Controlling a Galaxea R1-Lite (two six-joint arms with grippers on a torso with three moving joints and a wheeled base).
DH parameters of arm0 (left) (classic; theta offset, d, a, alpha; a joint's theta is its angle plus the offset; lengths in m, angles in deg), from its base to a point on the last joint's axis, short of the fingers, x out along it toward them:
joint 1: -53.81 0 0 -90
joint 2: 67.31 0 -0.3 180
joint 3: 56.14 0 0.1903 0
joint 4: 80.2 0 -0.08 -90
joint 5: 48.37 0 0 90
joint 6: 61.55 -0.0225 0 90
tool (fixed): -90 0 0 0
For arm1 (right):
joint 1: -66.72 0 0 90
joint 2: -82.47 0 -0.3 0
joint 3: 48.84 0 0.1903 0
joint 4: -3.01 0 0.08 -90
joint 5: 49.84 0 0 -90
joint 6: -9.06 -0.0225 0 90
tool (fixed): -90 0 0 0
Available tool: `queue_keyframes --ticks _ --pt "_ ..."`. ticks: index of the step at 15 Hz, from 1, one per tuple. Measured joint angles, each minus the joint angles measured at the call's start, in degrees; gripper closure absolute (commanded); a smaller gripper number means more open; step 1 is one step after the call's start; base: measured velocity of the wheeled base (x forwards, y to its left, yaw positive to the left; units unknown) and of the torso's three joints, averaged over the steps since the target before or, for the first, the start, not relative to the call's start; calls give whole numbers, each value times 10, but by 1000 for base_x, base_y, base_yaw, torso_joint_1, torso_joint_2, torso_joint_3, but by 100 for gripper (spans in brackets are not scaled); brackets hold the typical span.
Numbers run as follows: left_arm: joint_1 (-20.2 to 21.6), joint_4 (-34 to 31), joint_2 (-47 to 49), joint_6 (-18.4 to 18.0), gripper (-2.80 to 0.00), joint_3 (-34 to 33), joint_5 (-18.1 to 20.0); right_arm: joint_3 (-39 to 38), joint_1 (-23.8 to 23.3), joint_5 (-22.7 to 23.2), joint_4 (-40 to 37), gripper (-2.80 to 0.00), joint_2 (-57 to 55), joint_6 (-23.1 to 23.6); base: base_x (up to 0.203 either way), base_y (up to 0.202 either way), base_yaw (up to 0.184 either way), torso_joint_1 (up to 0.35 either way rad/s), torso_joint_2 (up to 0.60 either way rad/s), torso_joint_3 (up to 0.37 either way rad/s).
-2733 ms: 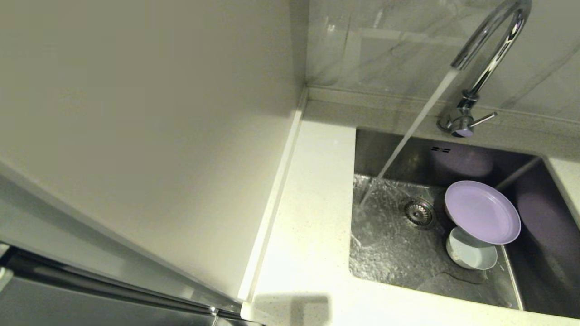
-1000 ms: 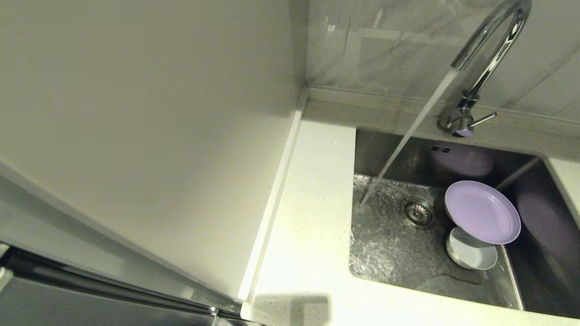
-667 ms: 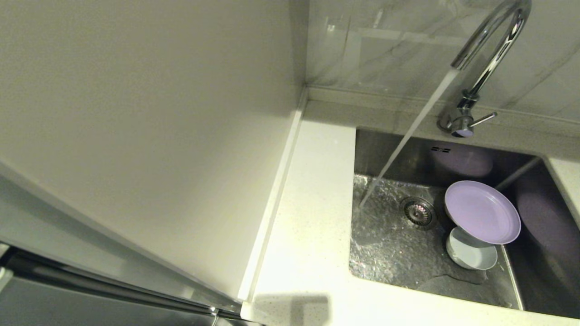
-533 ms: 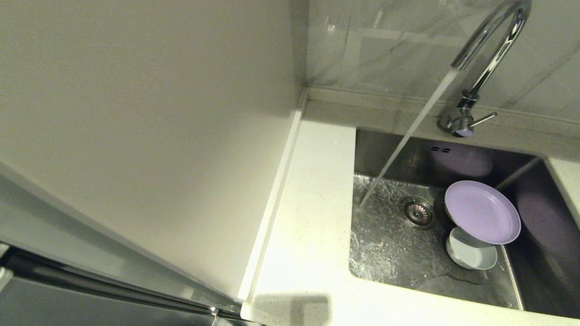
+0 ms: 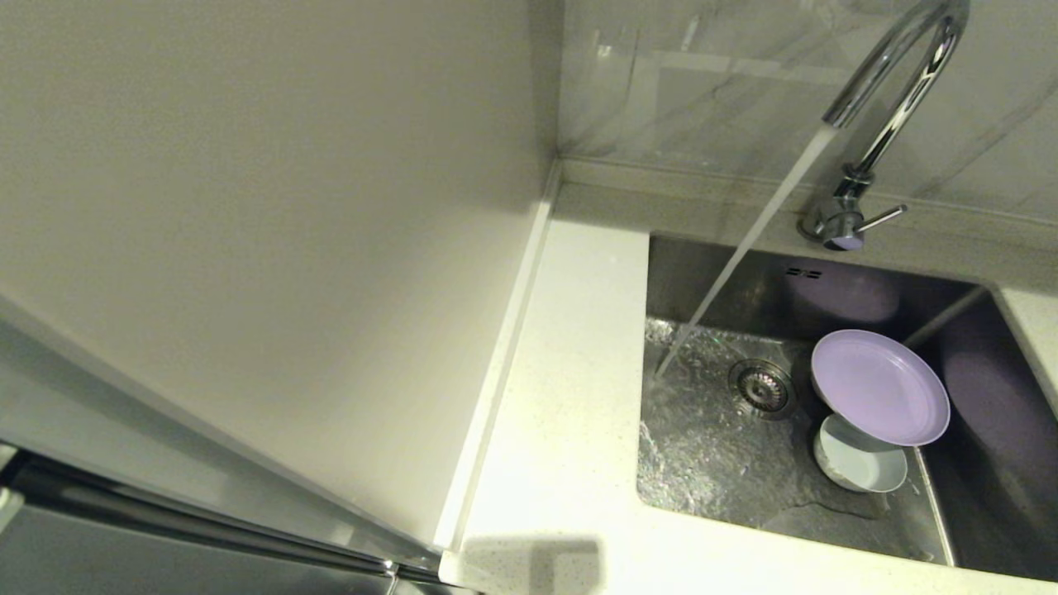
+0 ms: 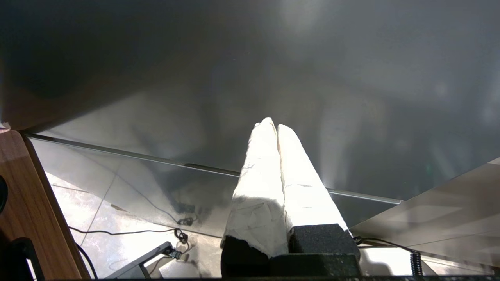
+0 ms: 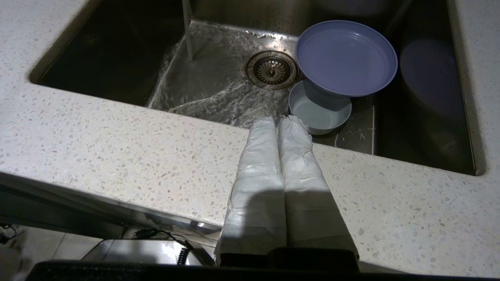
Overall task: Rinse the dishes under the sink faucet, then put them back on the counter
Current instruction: Wait for the water to rinse the bowl
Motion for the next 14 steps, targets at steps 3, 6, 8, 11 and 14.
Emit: queue_keyframes --ticks 3,6,8,11,14 --pt "0 0 0 0 0 0 0 0 0 0 0 0 0 0 0 0 0 0 0 0" --pt "0 0 0 0 0 0 0 0 0 0 0 0 0 0 0 0 0 0 0 0" --pt "0 0 0 0 0 0 0 0 0 1 0 0 -2 3 0 0 0 0 0 0" --pt "0 0 0 0 0 0 0 28 0 5 0 0 -46 4 0 0 0 0 0 0" --pt "0 0 0 0 0 0 0 137 0 5 -17 0 -135 3 0 0 0 0 0 0"
